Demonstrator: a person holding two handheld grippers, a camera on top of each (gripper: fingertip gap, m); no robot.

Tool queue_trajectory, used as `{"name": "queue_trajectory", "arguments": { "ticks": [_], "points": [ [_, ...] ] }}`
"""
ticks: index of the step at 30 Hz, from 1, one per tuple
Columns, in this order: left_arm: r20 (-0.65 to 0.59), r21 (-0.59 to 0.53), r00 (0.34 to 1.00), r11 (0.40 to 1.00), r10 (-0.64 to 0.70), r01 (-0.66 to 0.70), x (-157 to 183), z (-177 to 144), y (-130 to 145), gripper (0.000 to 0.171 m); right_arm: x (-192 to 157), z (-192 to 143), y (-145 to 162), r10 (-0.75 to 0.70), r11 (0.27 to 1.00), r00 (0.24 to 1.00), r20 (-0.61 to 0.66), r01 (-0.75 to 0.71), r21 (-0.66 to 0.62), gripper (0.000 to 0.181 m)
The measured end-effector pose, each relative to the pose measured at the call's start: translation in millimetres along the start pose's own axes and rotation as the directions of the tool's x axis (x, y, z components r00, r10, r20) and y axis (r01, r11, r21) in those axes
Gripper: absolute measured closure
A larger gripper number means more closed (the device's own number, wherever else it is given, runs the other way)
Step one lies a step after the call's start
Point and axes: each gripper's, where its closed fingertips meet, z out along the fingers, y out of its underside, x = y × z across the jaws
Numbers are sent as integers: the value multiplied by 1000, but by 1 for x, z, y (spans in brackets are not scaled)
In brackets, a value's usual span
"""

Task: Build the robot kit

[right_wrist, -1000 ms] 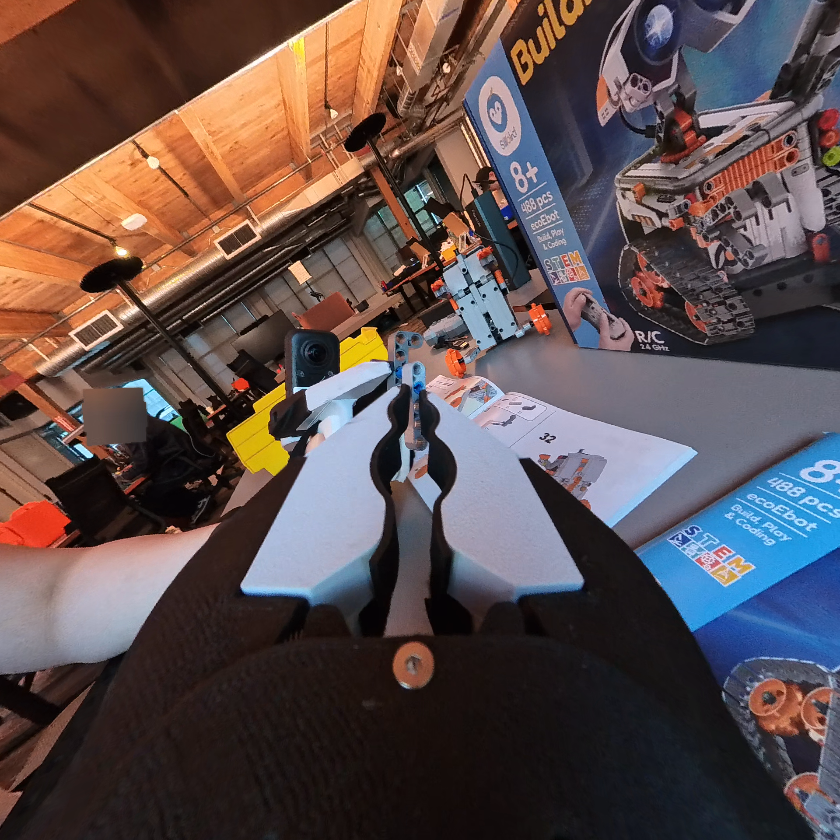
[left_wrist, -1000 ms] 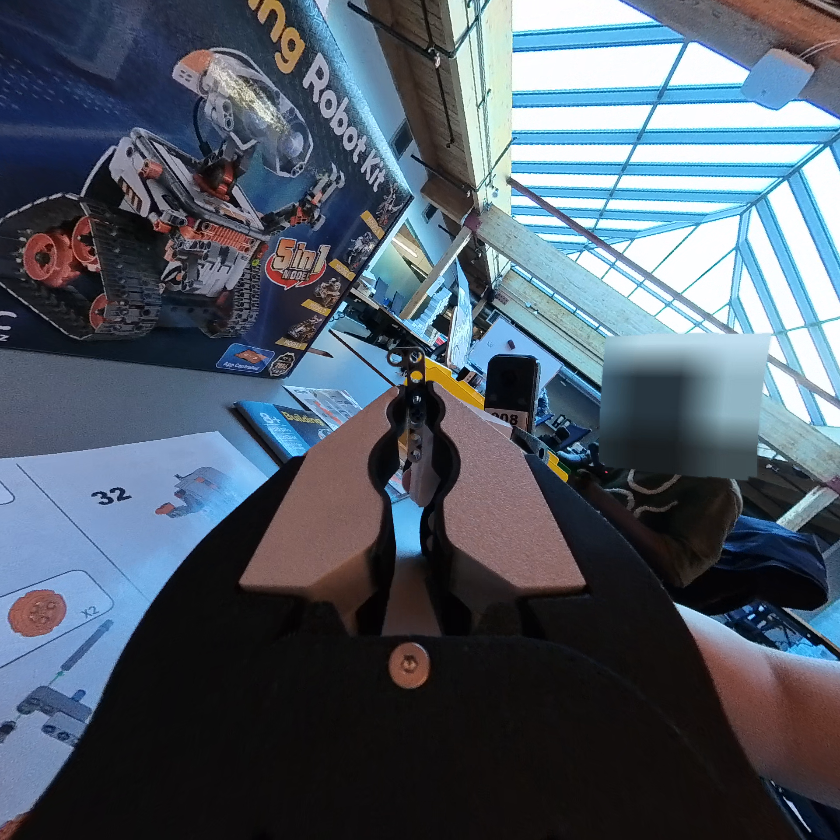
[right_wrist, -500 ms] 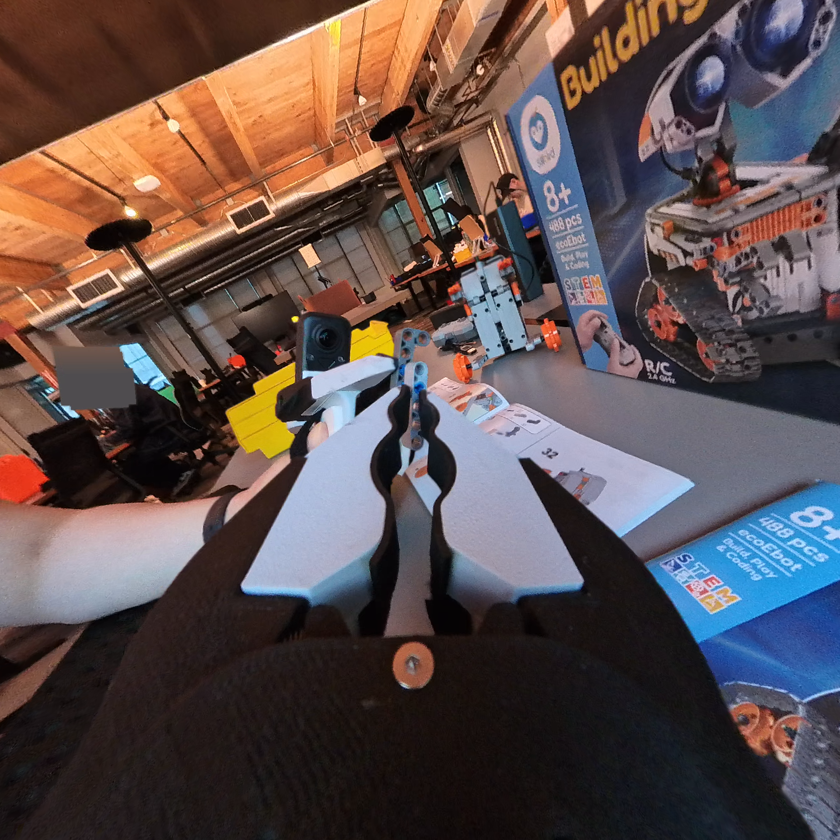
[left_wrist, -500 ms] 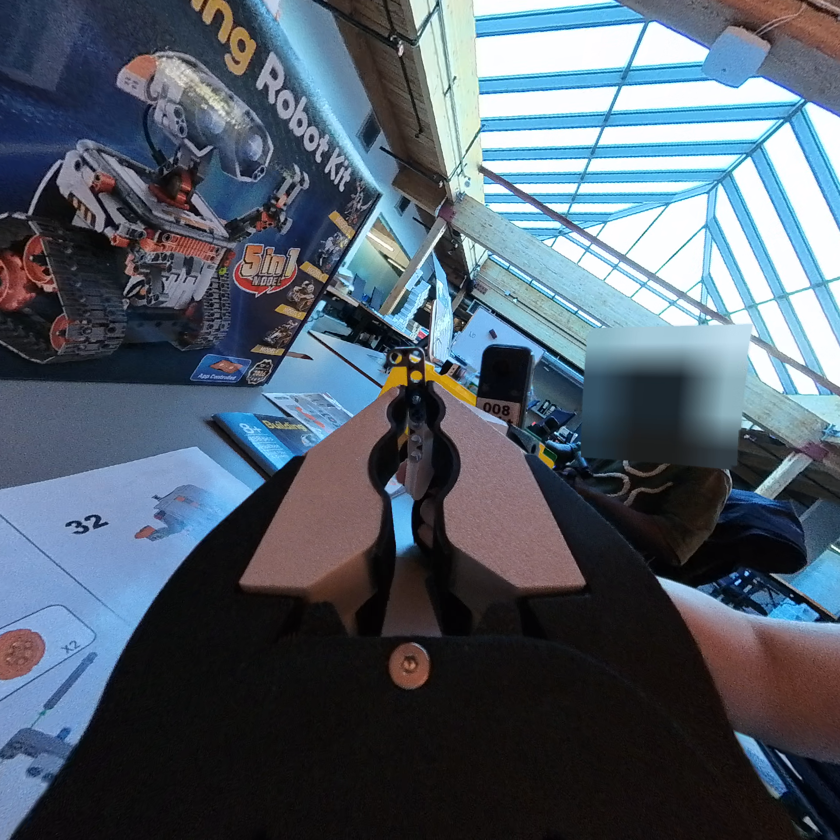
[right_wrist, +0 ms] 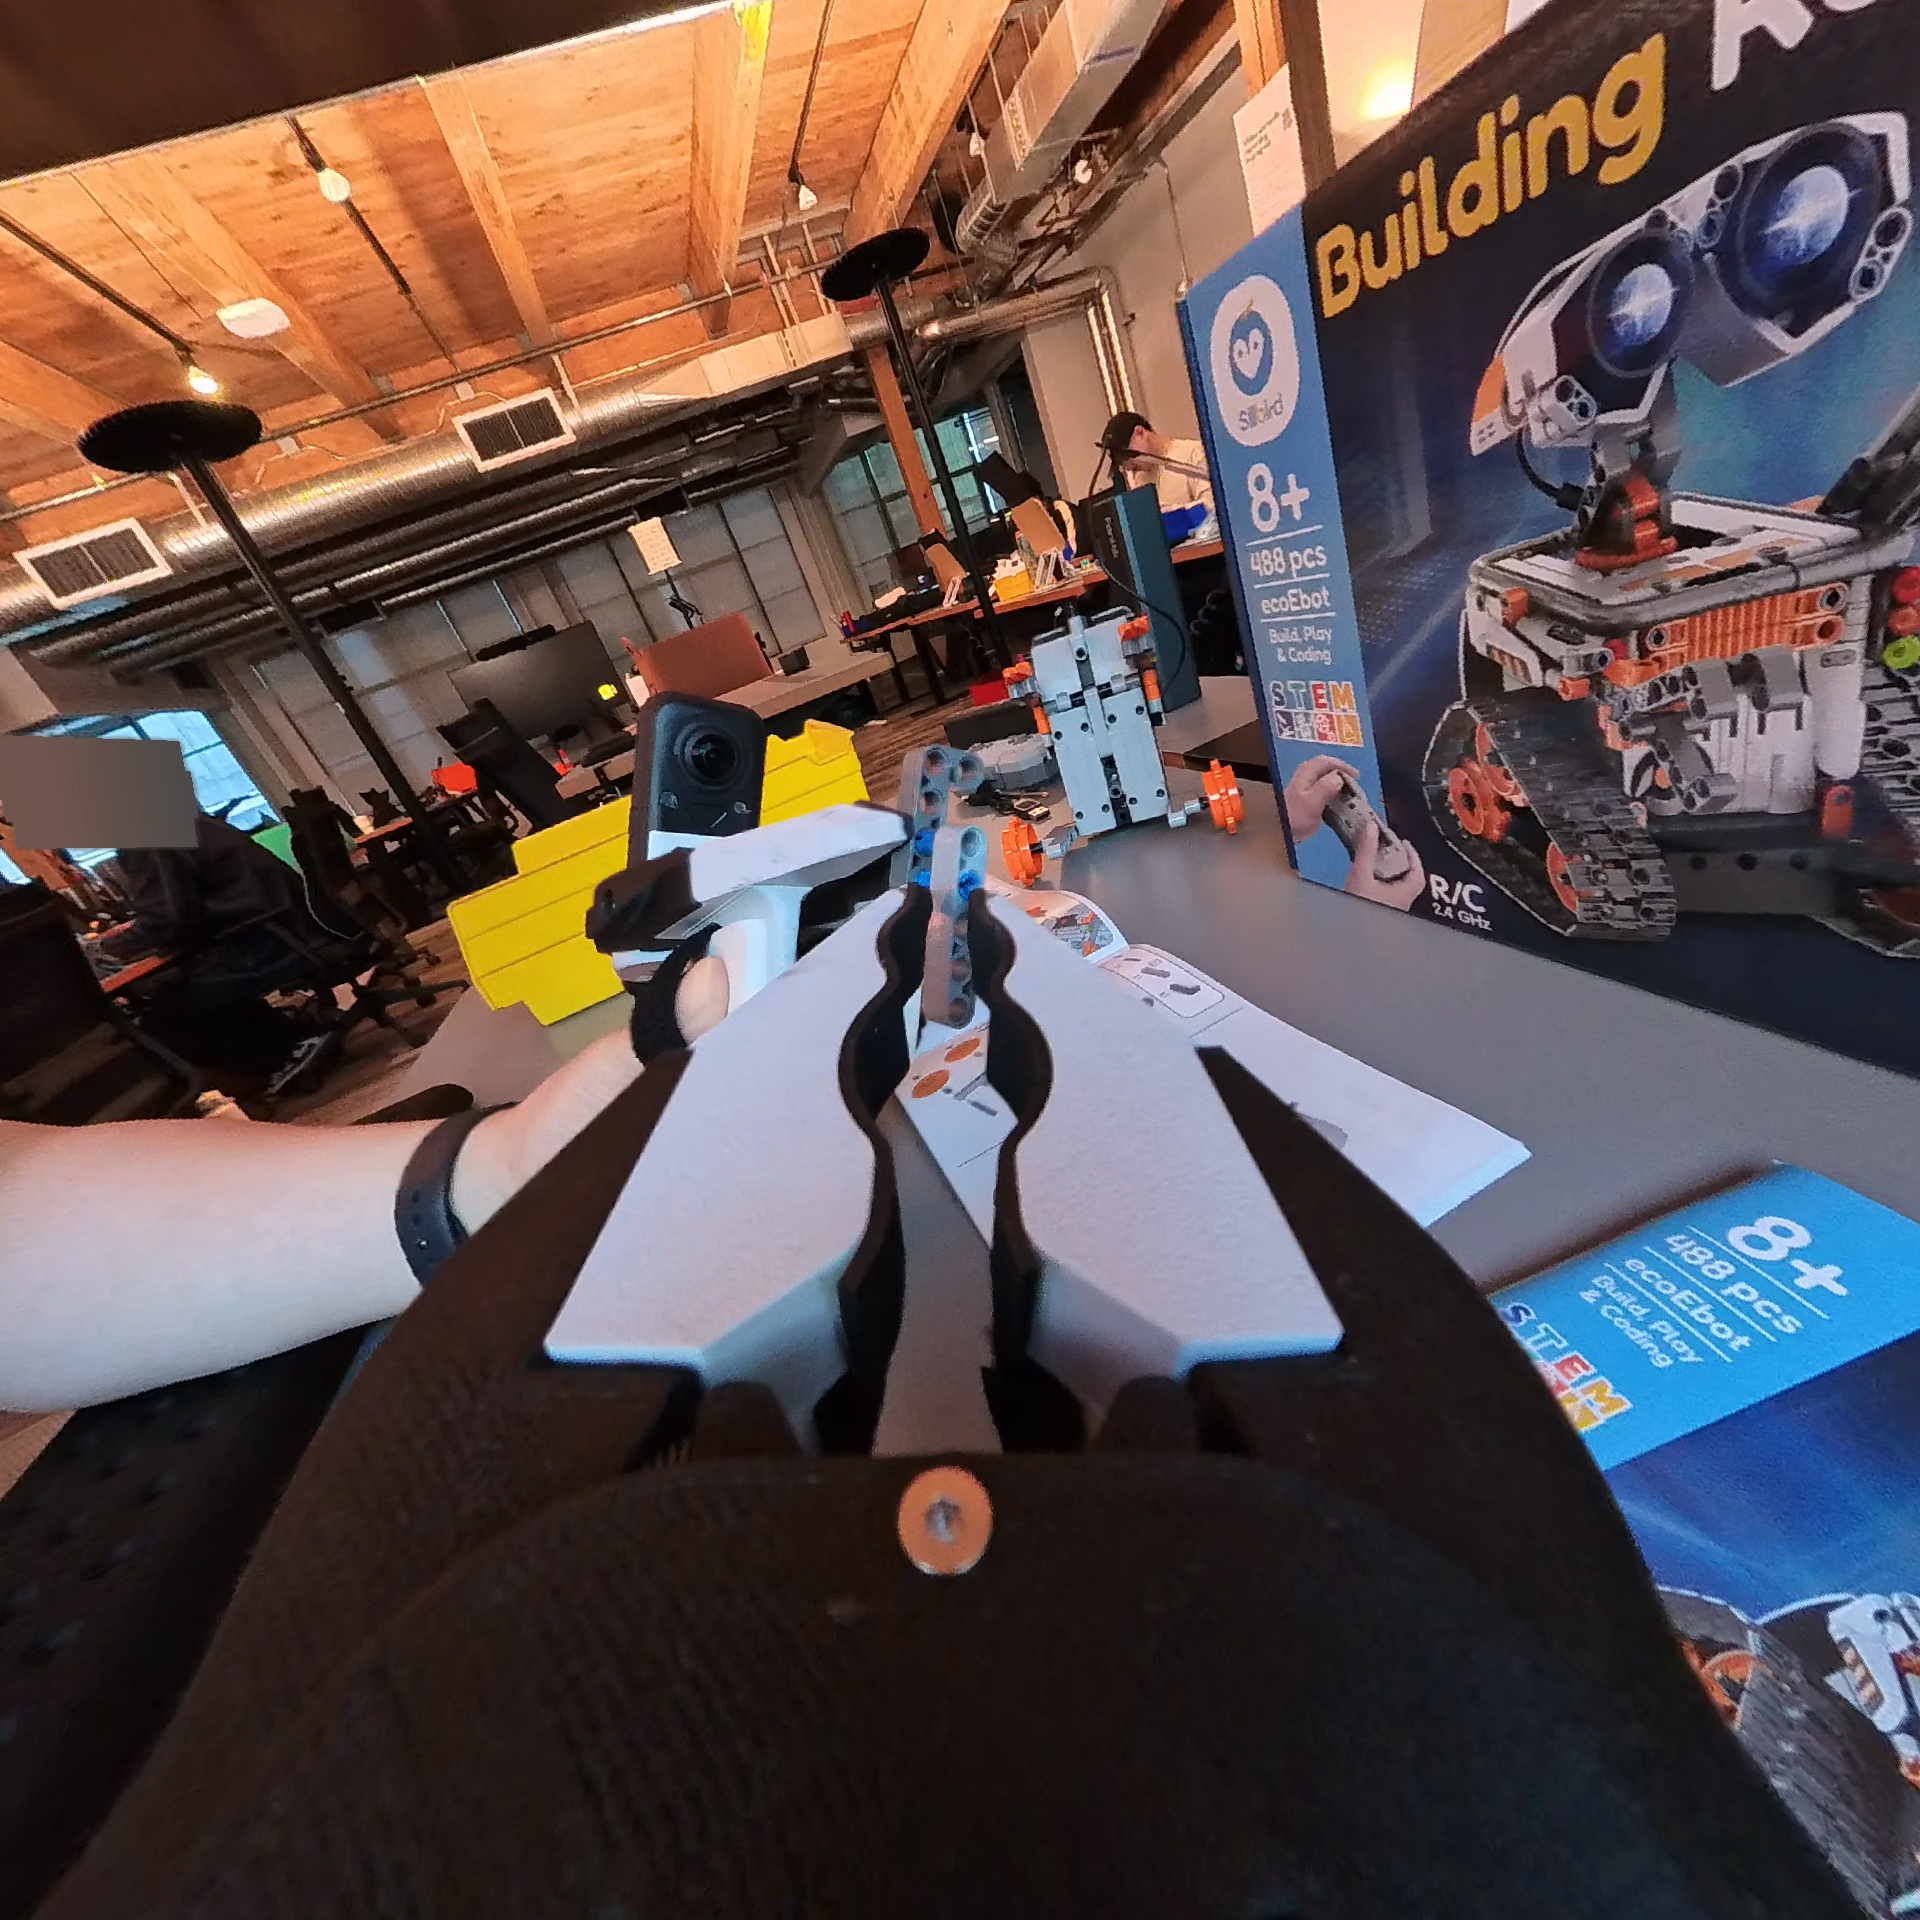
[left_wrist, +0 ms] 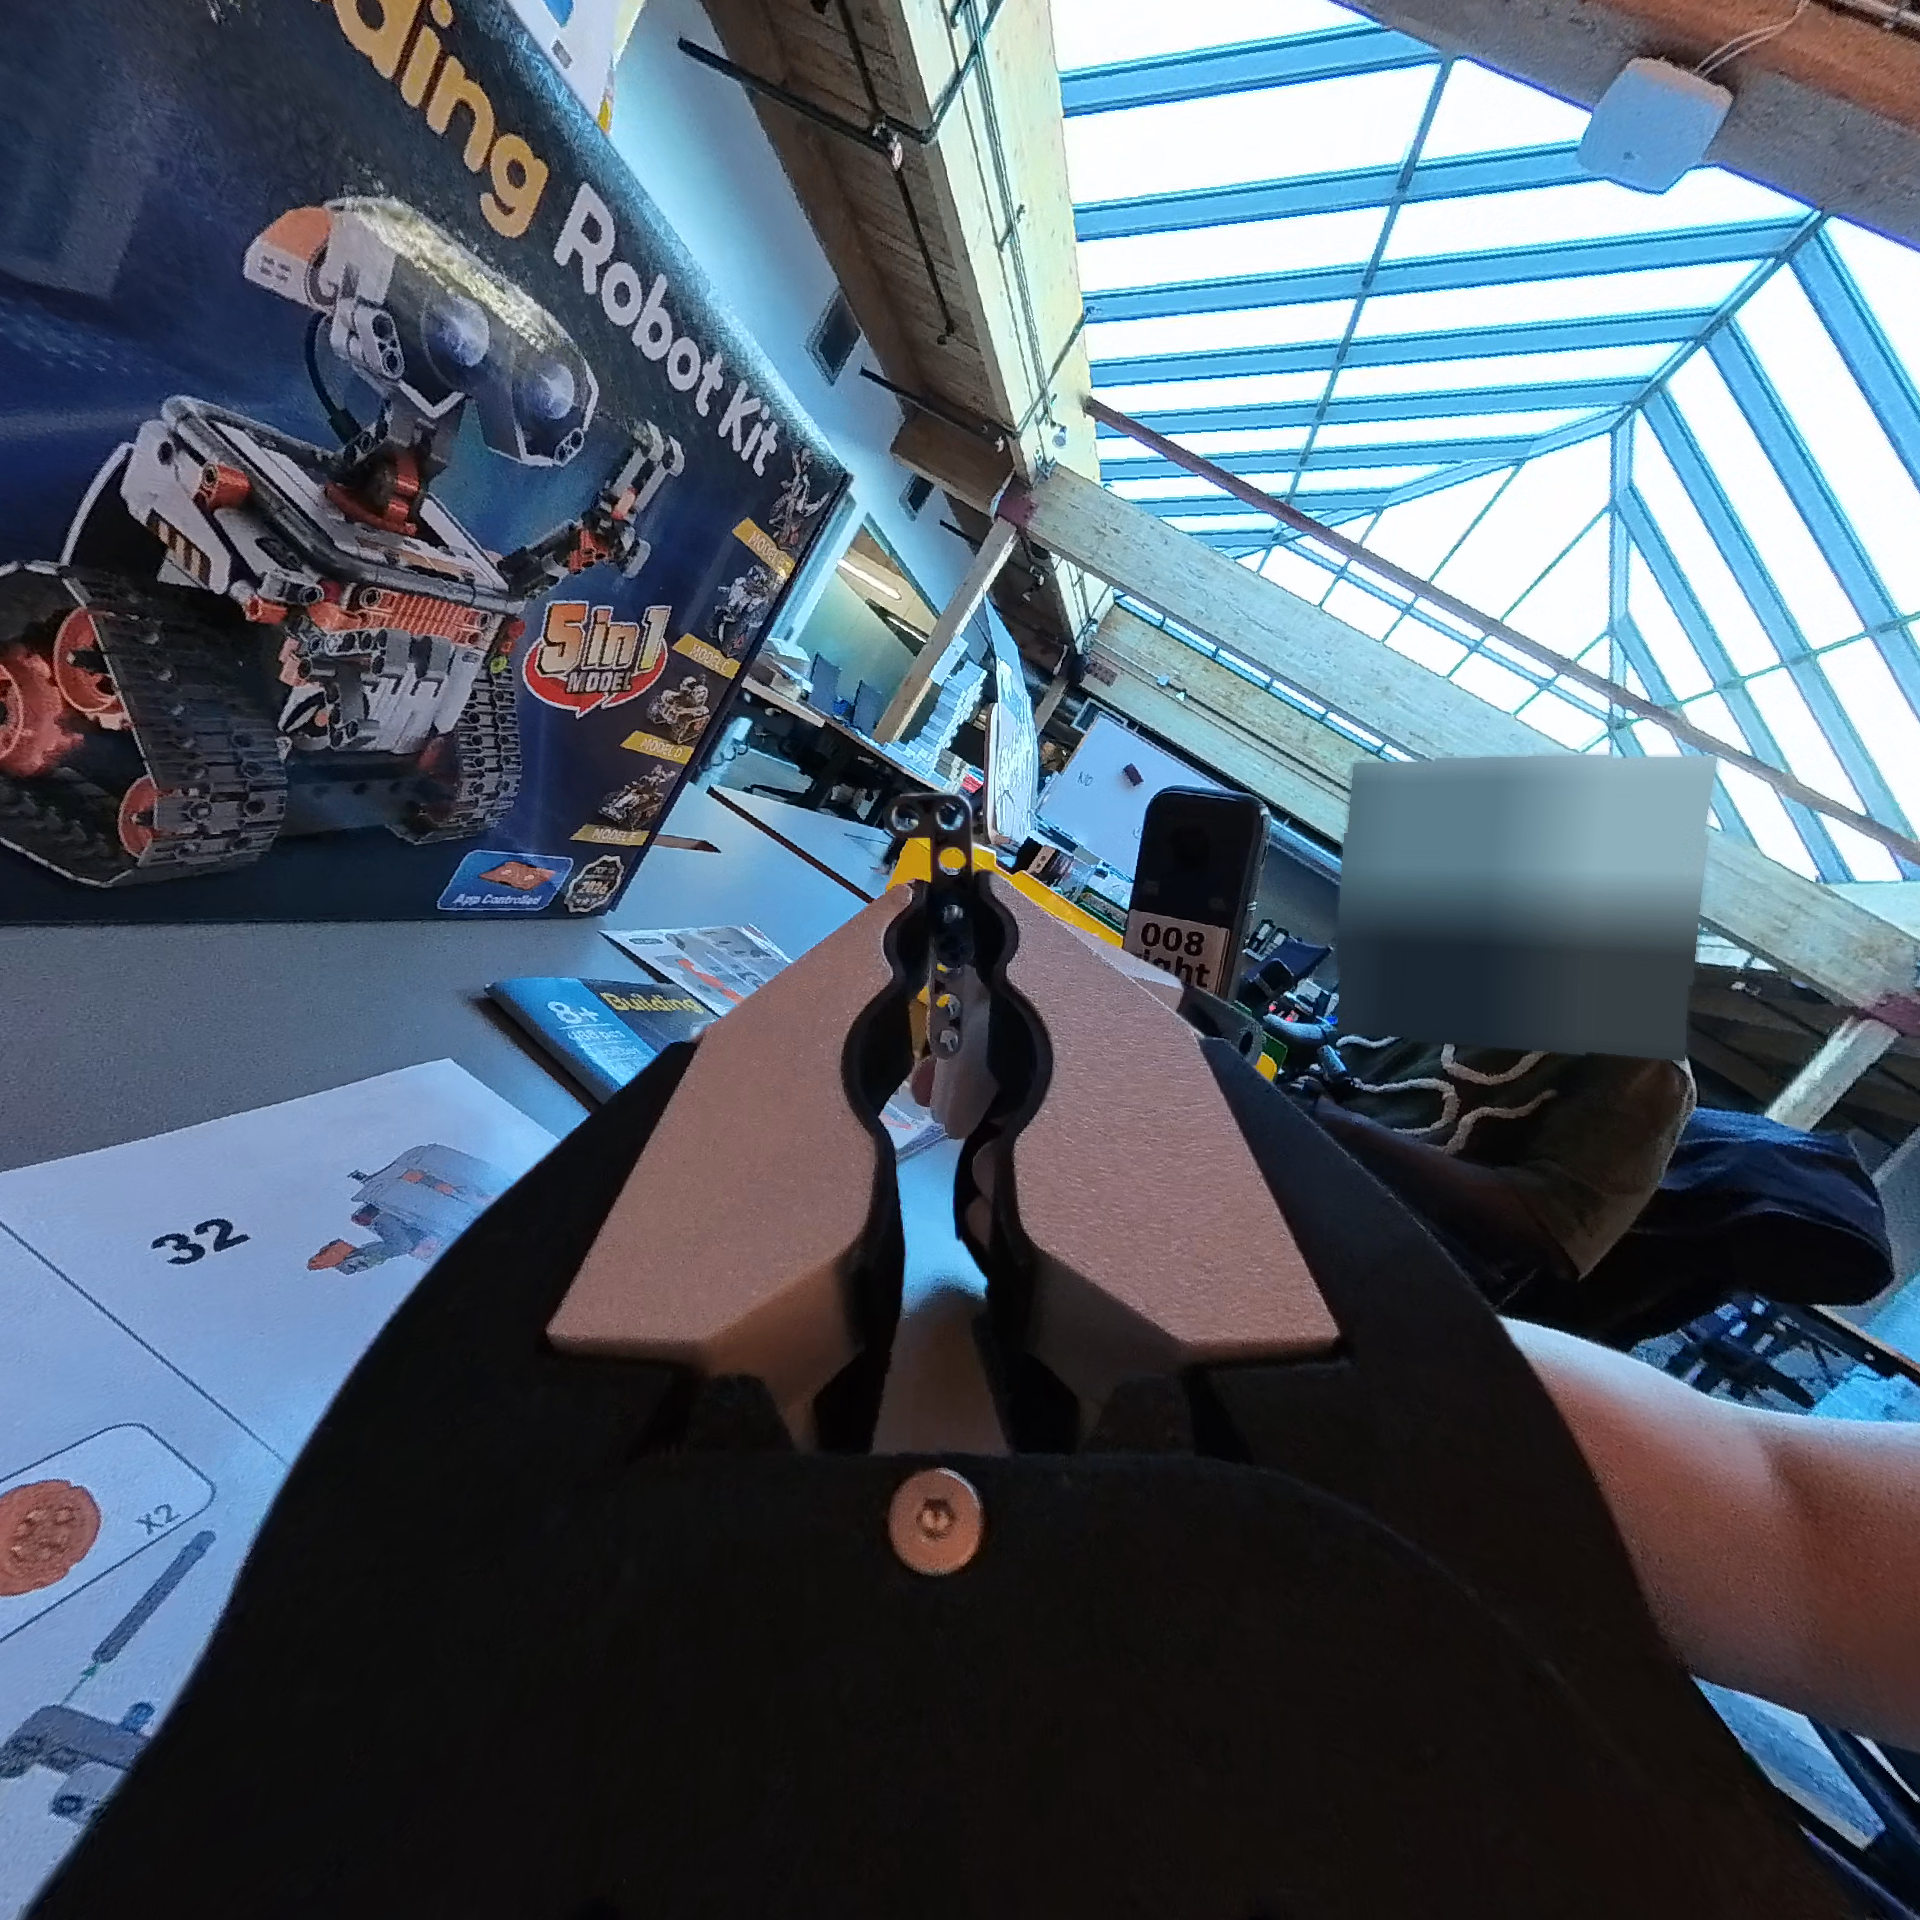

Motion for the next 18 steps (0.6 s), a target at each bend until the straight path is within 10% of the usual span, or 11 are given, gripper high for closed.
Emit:
{"name": "queue_trajectory", "arguments": {
  "ticks": [18],
  "points": [
    [6,38,998,997,65,-65,8,0,-6,168,-4,1,-7,-5,1000,1000,1,5,24,178]
  ]
}}
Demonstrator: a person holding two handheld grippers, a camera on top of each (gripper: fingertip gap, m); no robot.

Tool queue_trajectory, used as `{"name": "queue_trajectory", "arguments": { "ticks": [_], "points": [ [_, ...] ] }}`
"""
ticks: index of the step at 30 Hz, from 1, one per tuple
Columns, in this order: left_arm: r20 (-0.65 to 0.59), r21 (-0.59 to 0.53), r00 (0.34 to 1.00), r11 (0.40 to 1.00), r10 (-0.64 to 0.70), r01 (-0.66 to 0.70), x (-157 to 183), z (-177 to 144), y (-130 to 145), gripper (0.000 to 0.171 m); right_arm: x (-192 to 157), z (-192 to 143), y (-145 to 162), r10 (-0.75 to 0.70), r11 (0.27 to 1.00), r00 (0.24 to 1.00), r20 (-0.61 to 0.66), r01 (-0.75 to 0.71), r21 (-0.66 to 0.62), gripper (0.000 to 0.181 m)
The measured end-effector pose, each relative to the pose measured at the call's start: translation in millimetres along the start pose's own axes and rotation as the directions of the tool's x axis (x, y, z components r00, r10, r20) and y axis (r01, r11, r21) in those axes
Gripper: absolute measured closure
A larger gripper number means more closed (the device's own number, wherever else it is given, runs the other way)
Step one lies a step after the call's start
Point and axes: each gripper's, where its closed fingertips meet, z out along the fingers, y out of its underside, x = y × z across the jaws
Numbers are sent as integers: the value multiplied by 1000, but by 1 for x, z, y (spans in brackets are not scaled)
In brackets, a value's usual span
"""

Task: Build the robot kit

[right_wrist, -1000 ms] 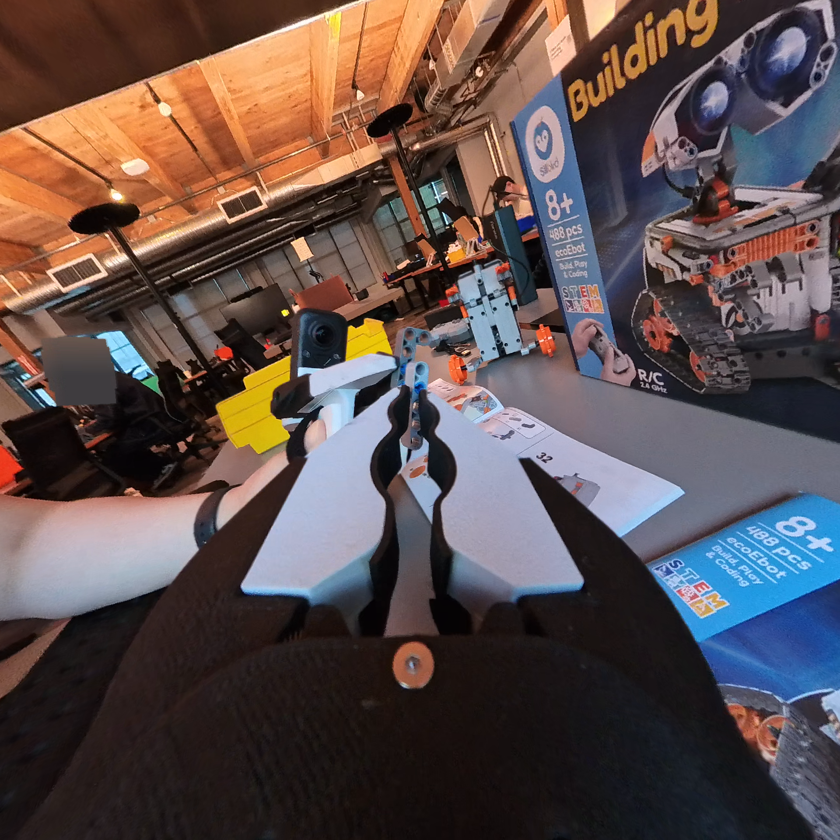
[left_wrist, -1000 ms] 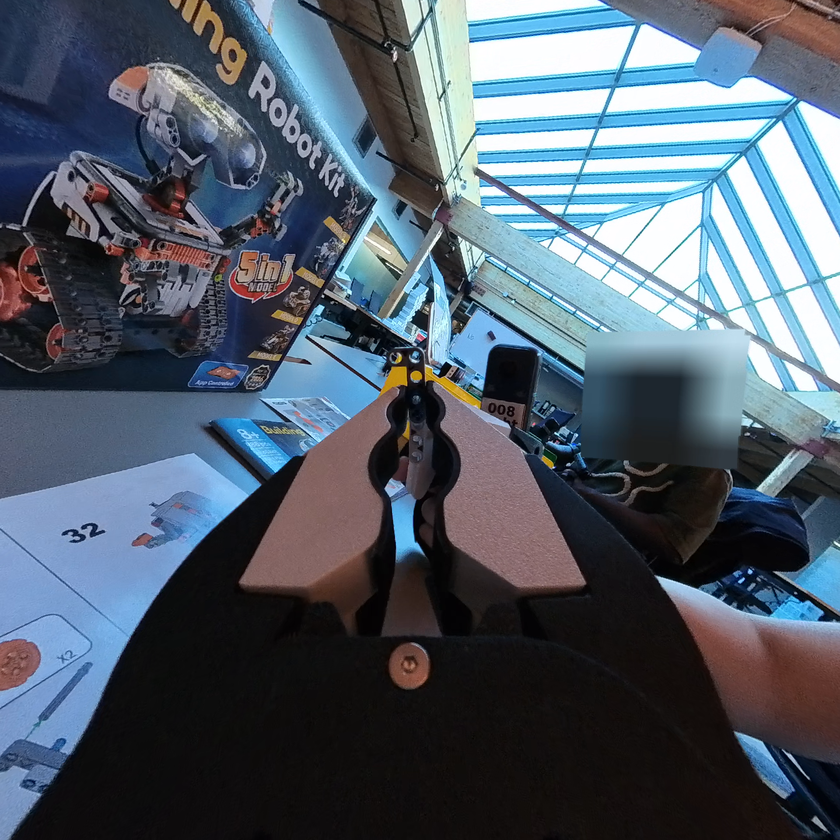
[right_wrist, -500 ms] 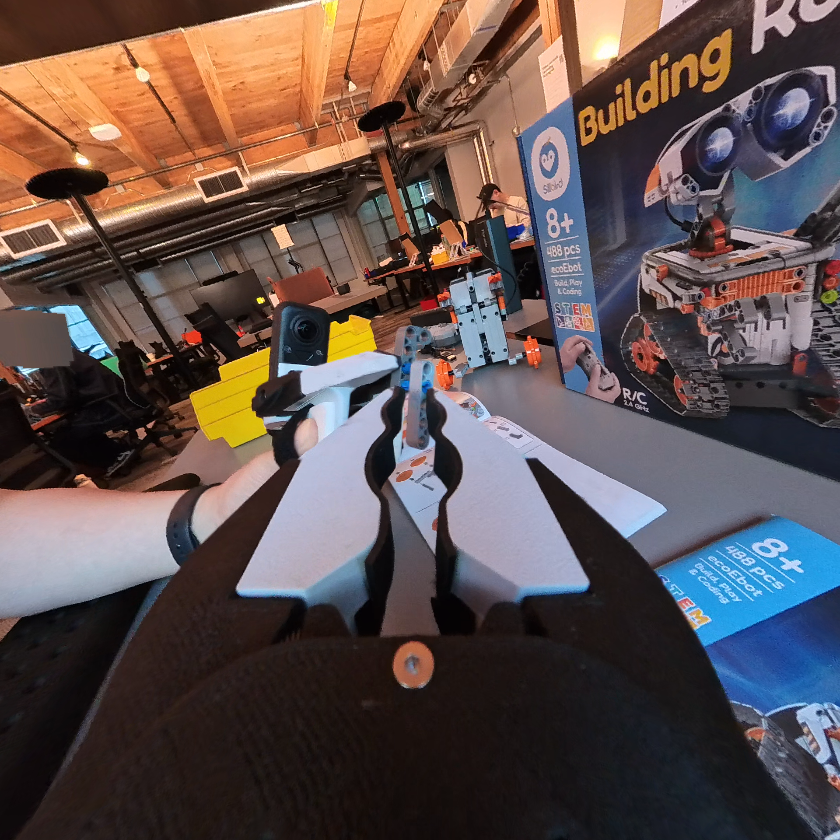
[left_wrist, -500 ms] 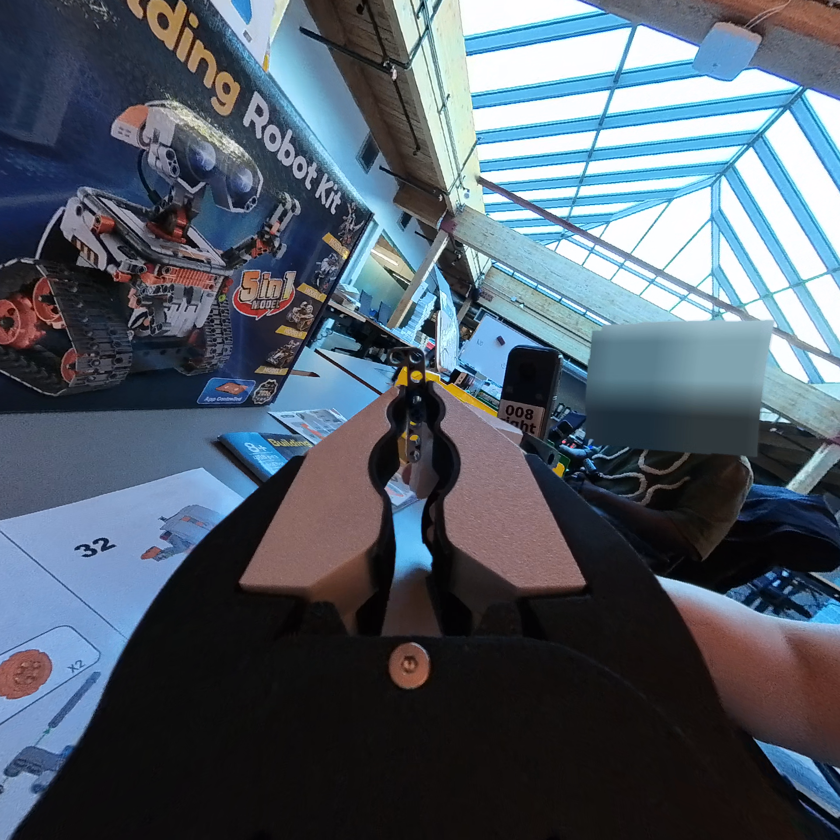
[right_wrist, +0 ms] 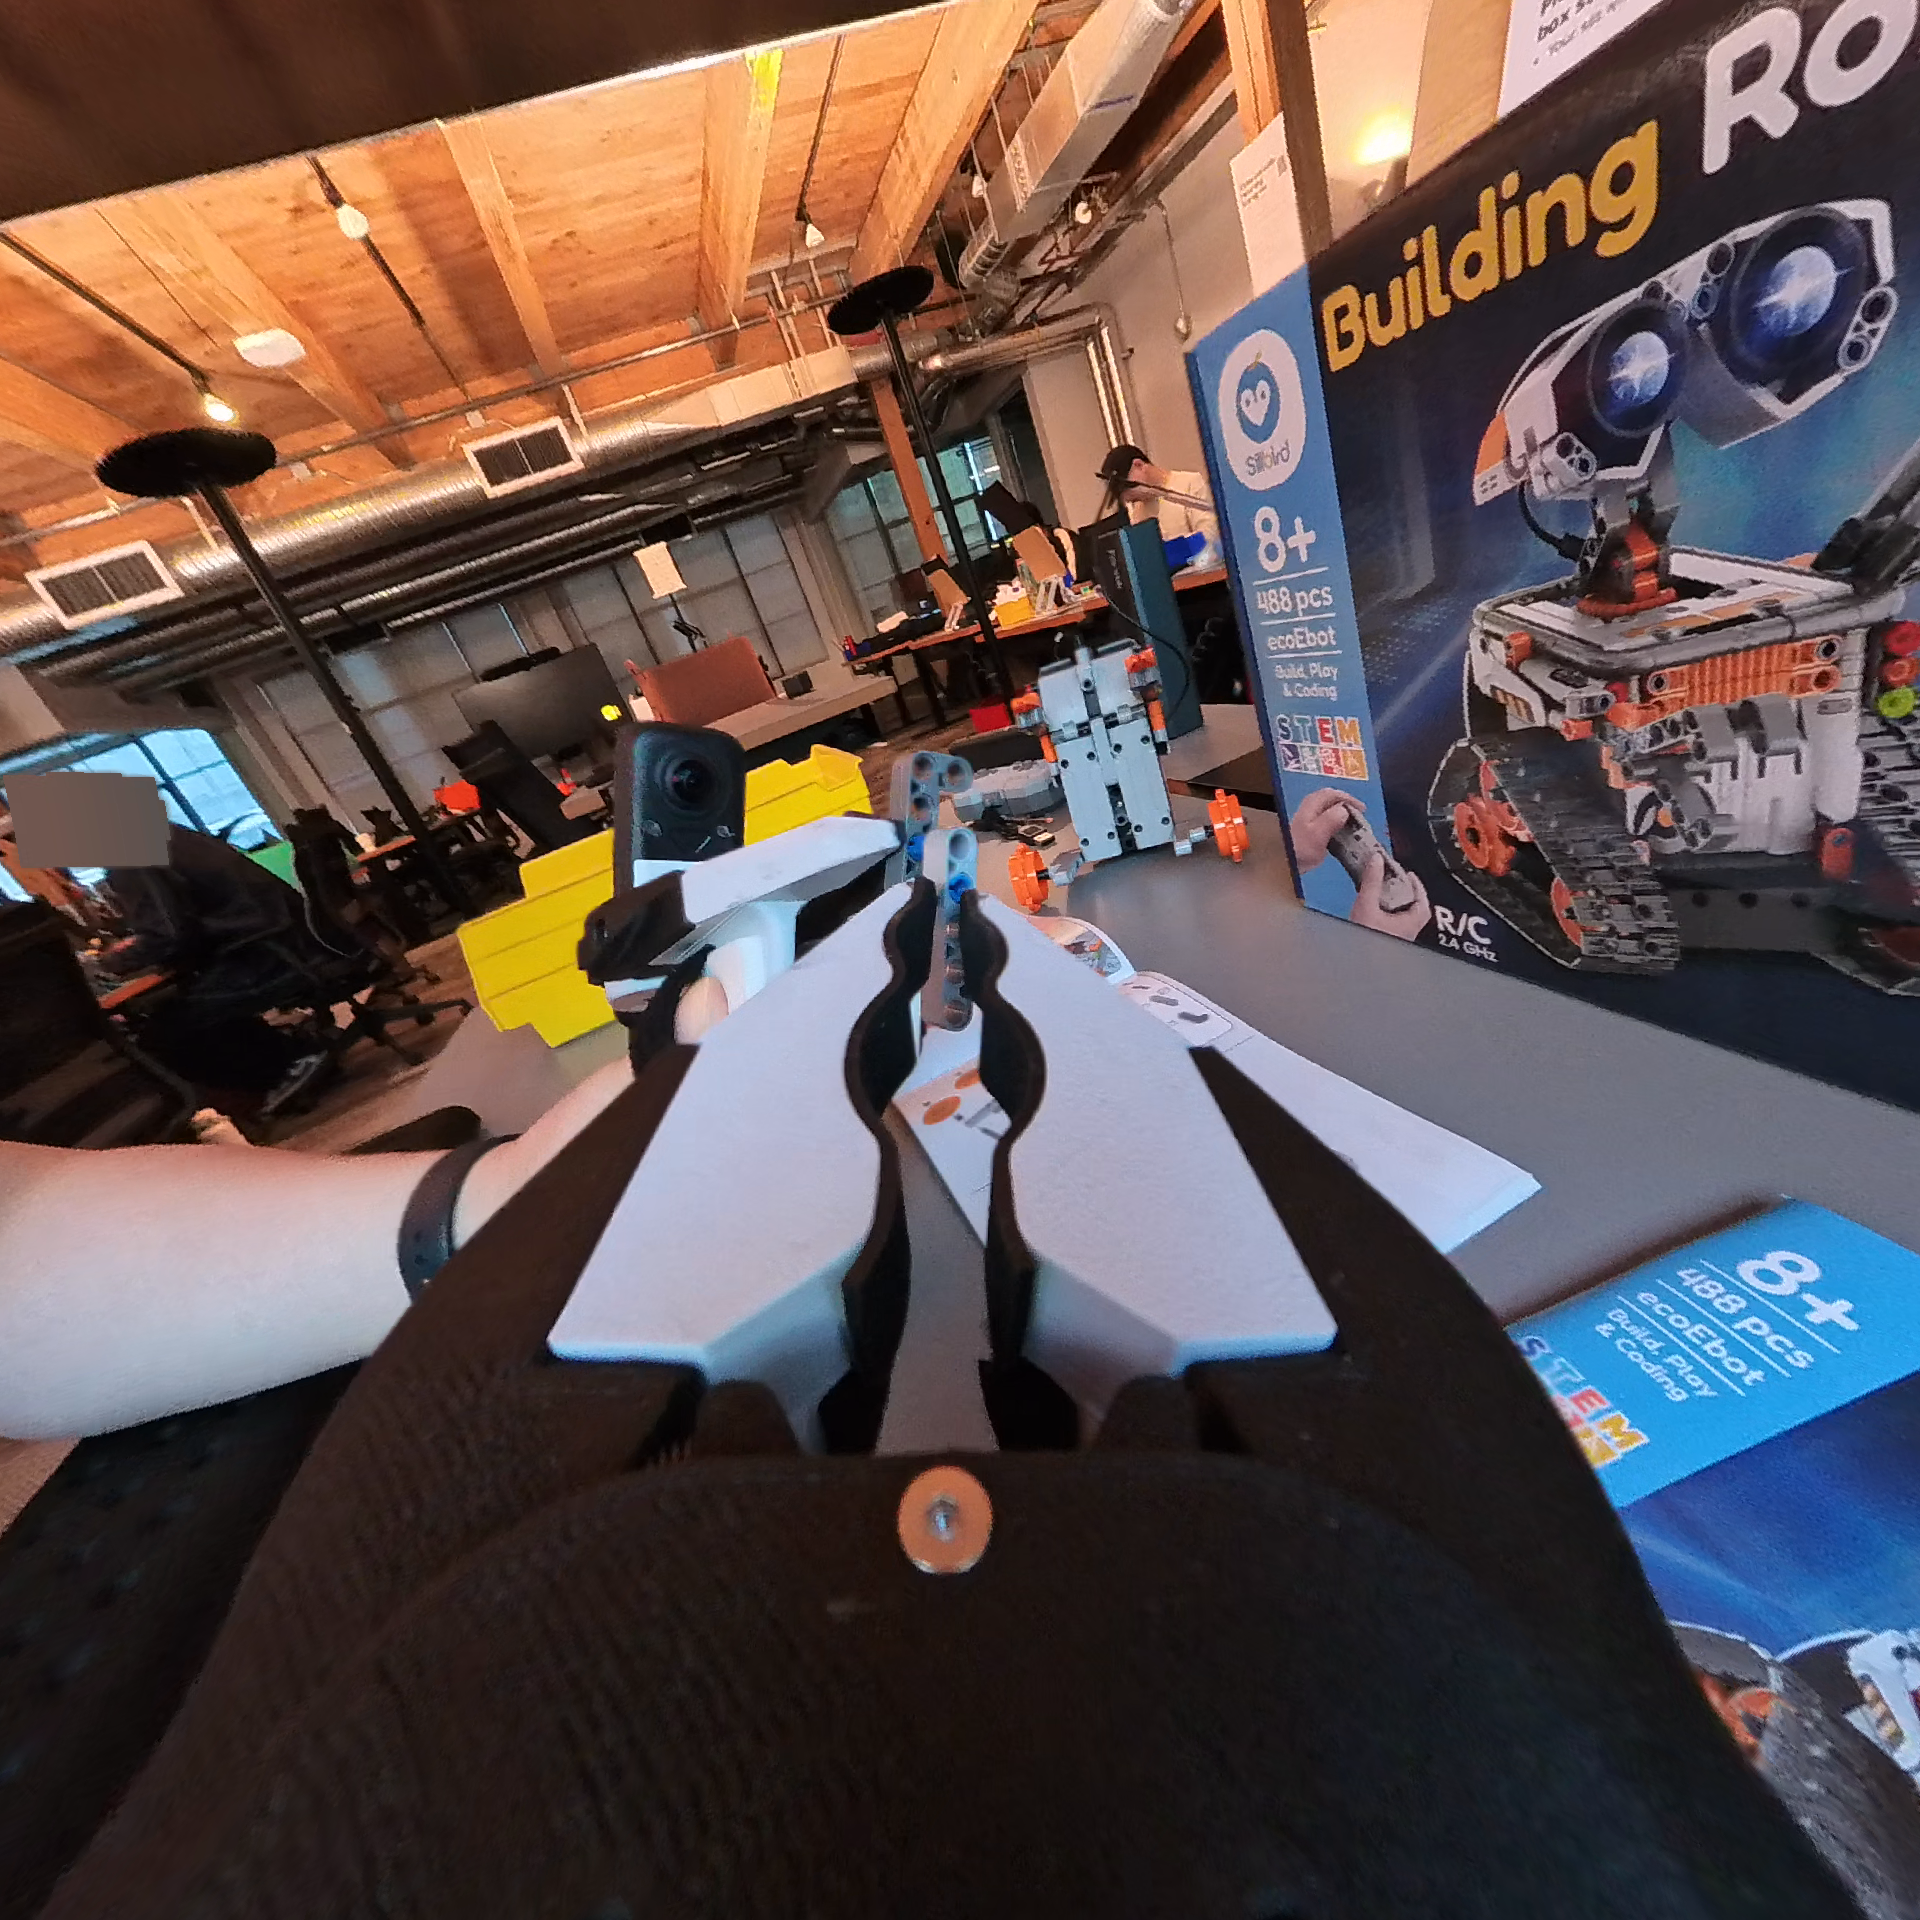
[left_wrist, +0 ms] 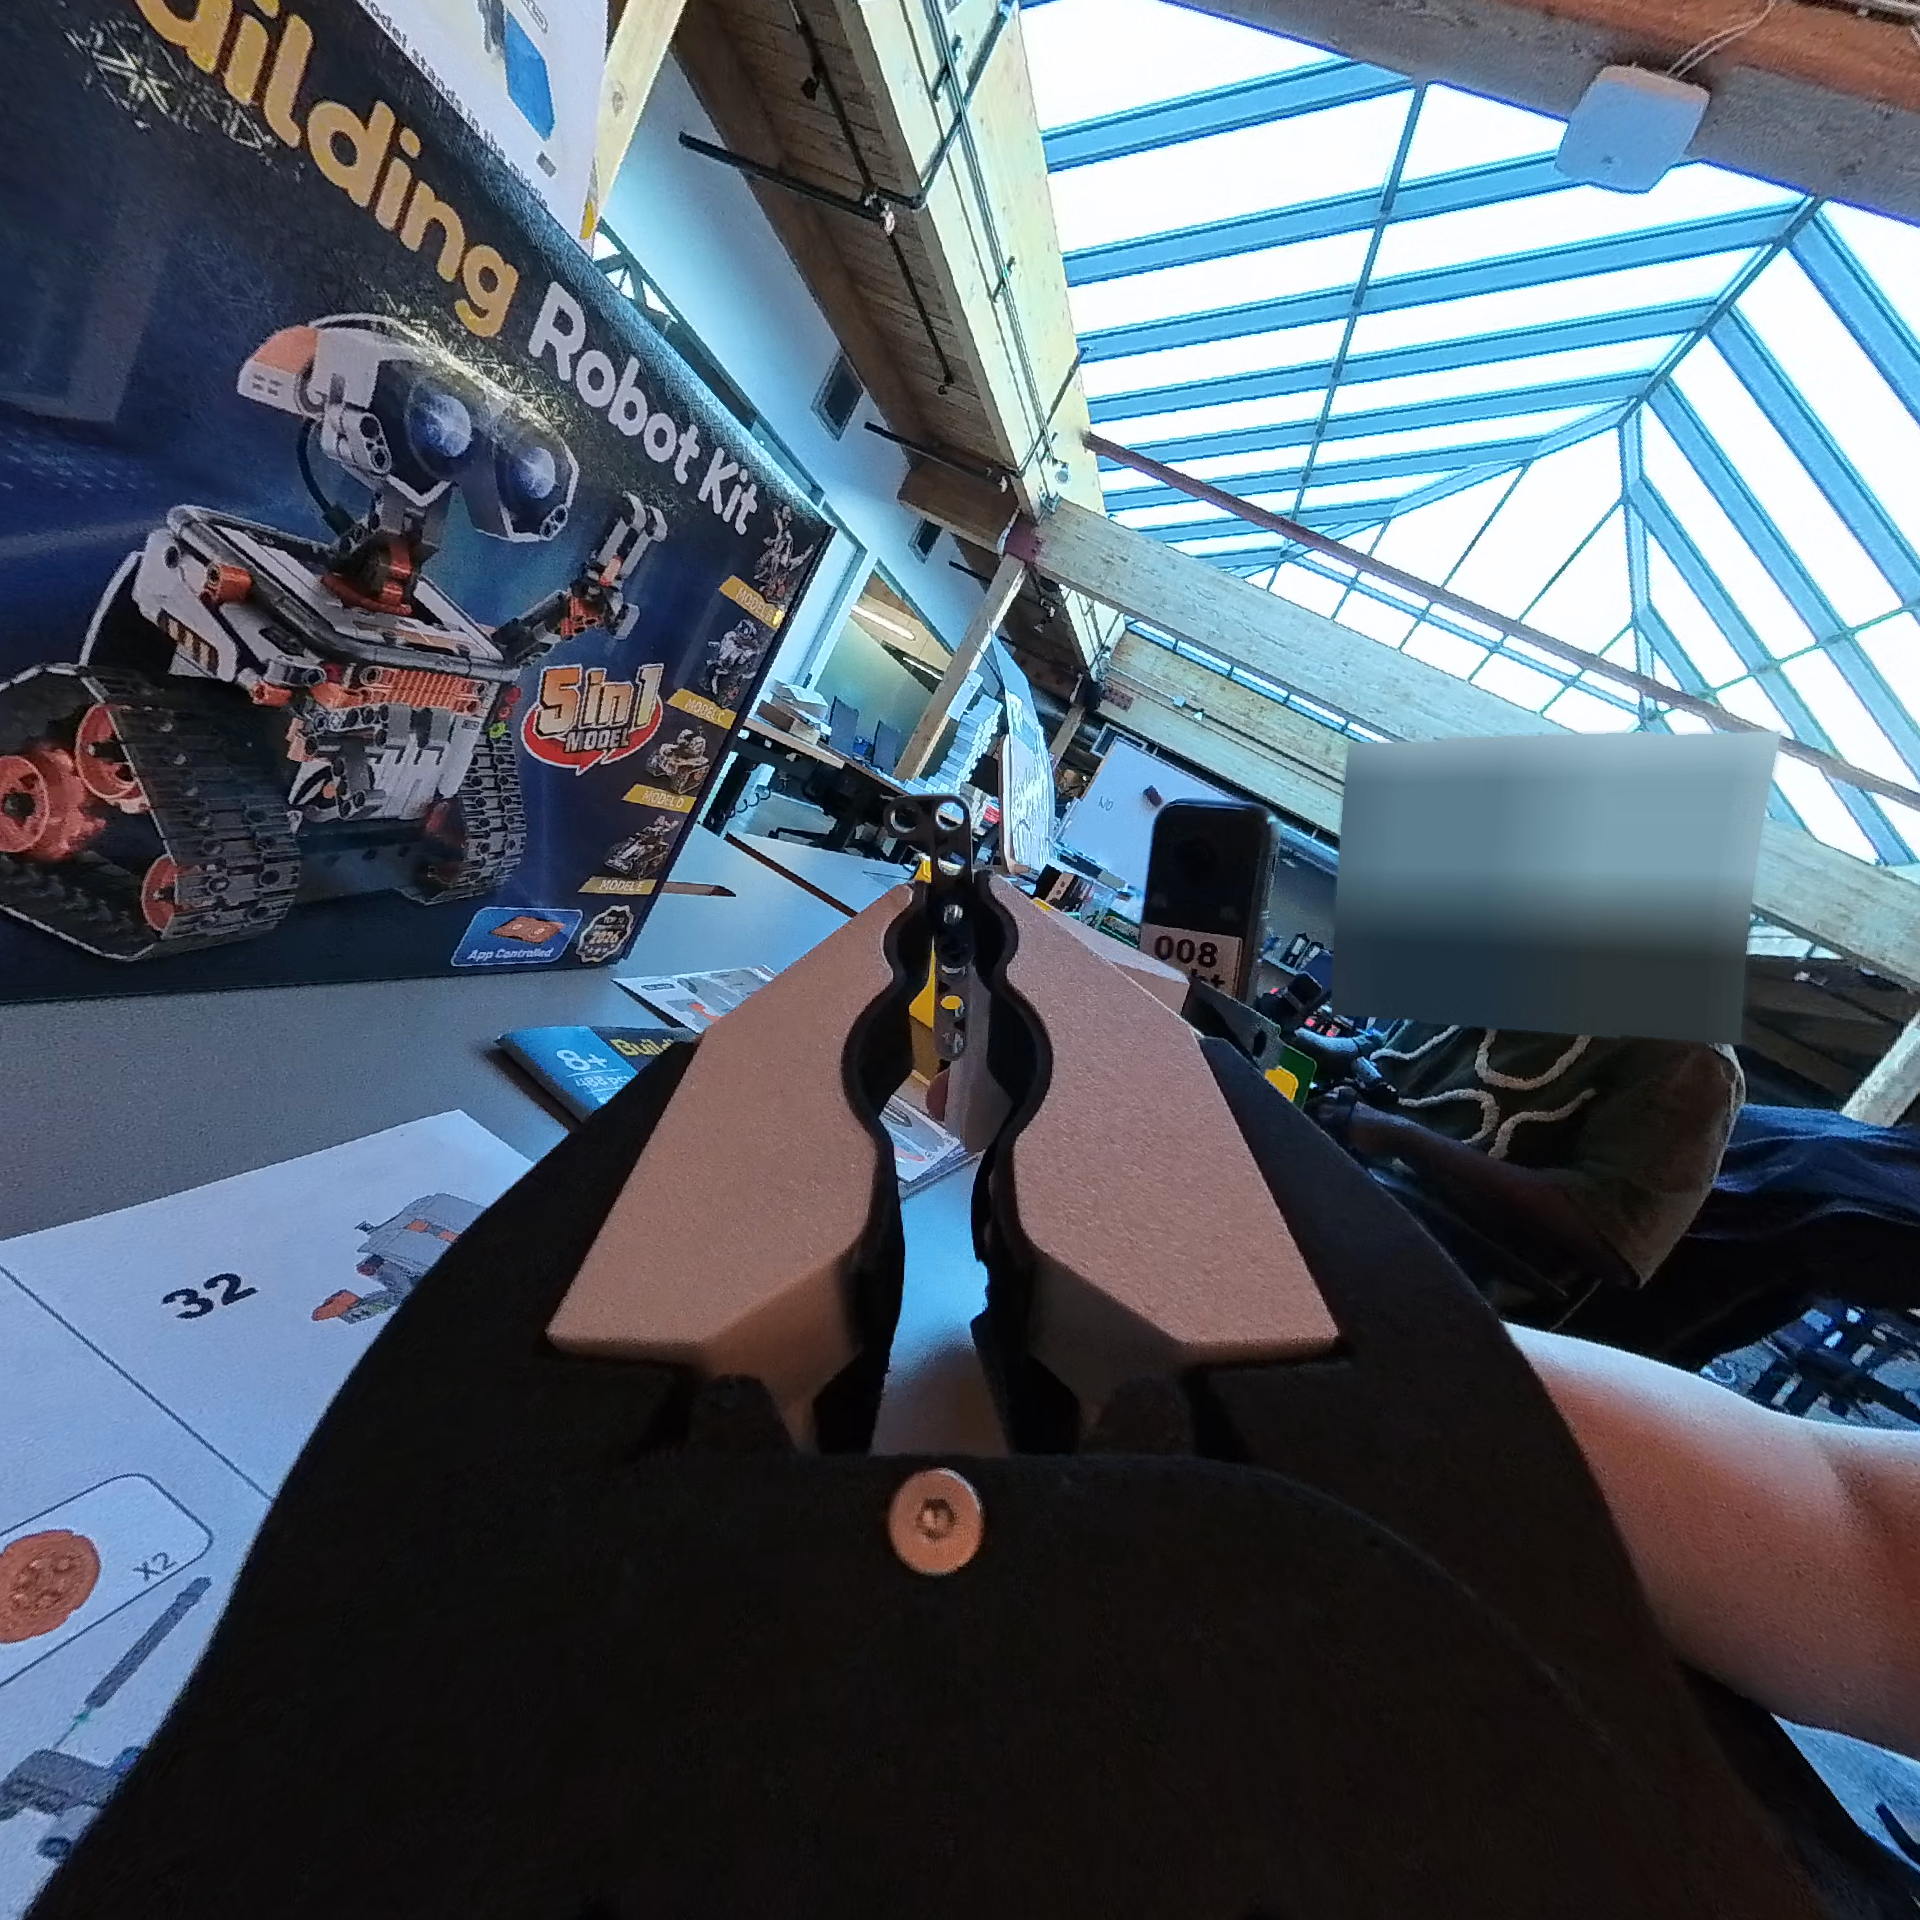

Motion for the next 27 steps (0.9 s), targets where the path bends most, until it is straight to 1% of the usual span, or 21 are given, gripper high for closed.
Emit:
{"name": "queue_trajectory", "arguments": {
  "ticks": [6,16,20,25,27],
  "points": [
    [-19,10,999,999,38,-37,7,0,-3,167,-5,-1,-5,-34,999,999,9,34,14,178],
    [-57,20,993,995,103,-102,18,1,-7,167,-14,-2,-12,-134,990,991,8,133,51,177],
    [-63,16,989,991,136,-136,21,1,-7,167,-17,-2,-14,-120,991,993,23,118,62,173],
    [-78,21,986,989,149,-148,25,1,-8,167,-18,-3,-16,-110,992,993,38,107,70,176],
    [-76,24,986,988,151,-150,26,1,-9,168,-18,-3,-16,-130,989,991,28,127,76,175]
  ]
}}
